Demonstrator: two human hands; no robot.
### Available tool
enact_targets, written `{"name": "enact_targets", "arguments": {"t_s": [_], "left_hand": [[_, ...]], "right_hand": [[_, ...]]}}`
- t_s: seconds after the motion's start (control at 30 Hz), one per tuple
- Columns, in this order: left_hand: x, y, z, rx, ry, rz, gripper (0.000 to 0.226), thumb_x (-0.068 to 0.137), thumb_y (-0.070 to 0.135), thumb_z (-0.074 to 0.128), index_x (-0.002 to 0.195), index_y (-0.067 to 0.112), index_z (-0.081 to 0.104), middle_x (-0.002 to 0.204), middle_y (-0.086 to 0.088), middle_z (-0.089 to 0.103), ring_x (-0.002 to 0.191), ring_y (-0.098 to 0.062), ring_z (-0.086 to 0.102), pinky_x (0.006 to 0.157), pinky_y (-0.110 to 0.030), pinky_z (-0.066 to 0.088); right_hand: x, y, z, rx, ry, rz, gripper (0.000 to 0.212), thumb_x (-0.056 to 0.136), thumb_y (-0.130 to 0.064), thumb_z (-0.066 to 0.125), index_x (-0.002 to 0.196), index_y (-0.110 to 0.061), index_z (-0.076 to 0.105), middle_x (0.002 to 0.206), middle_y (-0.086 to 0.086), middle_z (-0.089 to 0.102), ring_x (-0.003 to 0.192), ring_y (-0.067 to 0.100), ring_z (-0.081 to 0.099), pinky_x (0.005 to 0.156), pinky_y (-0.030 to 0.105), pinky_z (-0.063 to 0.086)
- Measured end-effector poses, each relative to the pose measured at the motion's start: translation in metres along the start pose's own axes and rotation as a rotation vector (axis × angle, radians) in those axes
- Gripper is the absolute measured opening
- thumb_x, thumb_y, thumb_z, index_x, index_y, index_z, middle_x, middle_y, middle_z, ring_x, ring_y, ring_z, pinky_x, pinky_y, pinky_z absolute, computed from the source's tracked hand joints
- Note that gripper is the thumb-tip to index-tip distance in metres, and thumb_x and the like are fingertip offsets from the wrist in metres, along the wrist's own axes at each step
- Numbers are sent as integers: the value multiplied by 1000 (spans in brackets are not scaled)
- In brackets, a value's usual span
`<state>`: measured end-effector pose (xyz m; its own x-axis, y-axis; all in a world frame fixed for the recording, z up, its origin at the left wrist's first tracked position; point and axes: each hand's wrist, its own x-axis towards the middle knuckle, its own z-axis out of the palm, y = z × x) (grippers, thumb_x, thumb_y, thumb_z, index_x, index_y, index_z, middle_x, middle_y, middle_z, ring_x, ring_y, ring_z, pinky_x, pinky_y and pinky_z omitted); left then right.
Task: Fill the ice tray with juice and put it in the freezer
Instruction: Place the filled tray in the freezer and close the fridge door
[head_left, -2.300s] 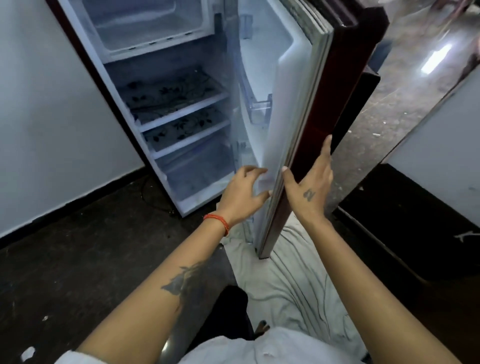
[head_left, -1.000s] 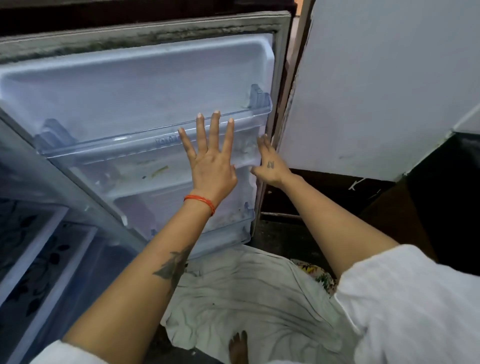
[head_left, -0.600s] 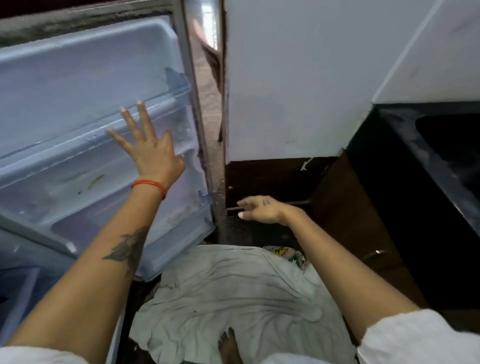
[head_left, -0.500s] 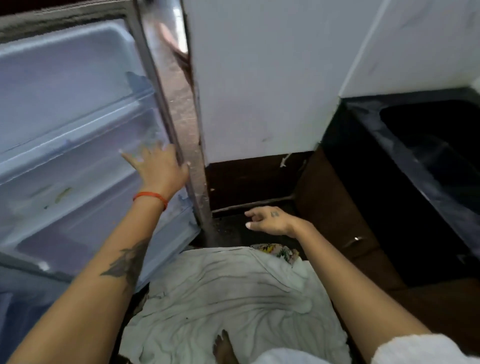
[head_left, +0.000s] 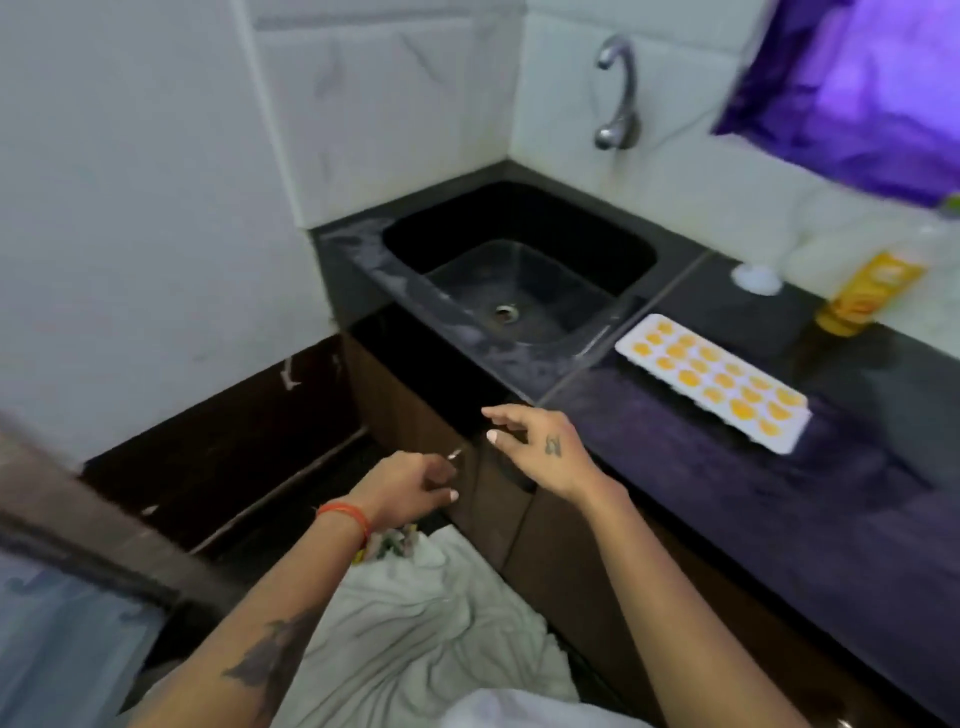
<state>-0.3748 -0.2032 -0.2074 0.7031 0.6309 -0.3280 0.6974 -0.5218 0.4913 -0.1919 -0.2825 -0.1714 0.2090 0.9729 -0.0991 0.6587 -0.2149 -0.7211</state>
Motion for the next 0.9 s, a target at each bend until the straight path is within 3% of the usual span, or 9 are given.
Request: {"name": "enact_targets", "arguments": {"t_s": [0.07,0.2,0.4,0.5,0.63,0.7,0.8,0.83,0.9], "left_hand": [[29,35,8,76,24,78,40,89,37,59,125,19,58,124,1,64,108,-16,62,91,-25,46],[73,92,18,140,267,244,40,91,31,55,130,23,53,131,3,55,115,-19,56,93,-31,46],[136,140,22,187,436,383,38,90,23,55,127,17,56,124,-2,56,108,-25,57,83,-35,50],[174,154,19,77,451,328,37,91,21,54,128,14,54,123,-6,56,105,-28,58,82,-38,49],[231,173,7,-118,369,198,42,95,27,48,134,11,44,126,-13,53,110,-34,55,92,-44,44],[256,180,0,-186,231,122,48,97,34,43,137,9,38,120,-17,58,107,-36,58,92,-43,47],[278,190,-2,-347,70,43,40,98,33,39,128,9,48,85,-6,63,65,-22,65,54,-31,54],[283,191,-1,-381,40,18,35,98,30,40,124,9,51,79,-3,61,58,-18,62,46,-25,51],[289,192,2,-419,17,-13,29,97,22,43,120,7,53,77,-2,60,55,-16,61,42,-21,50]], "right_hand": [[-13,33,-36,-55,162,17,32,88,-25,60,120,-23,63,120,0,66,112,15,60,98,30,46],[-42,94,-93,-137,510,180,30,87,-23,61,117,-18,65,118,2,66,111,18,59,91,19,38],[-71,156,-133,-116,816,582,43,89,-26,57,131,-16,51,123,10,56,106,29,59,86,36,46],[-73,176,-143,-67,874,716,48,91,-30,54,135,-13,42,123,13,53,105,32,57,84,37,44],[-69,196,-151,120,855,819,53,94,-35,46,139,-10,34,110,13,61,107,33,57,92,46,46],[-62,201,-155,217,843,865,50,96,-35,42,139,-12,34,101,12,63,91,33,64,79,45,54],[-50,206,-157,373,796,891,37,97,-31,40,129,-14,48,90,3,61,67,18,64,52,26,52],[-47,208,-157,412,785,897,33,97,-29,42,125,-14,51,90,2,61,65,16,64,51,24,51],[-43,213,-157,484,794,894,28,96,-26,46,120,-12,52,92,3,61,66,15,64,55,26,53]]}}
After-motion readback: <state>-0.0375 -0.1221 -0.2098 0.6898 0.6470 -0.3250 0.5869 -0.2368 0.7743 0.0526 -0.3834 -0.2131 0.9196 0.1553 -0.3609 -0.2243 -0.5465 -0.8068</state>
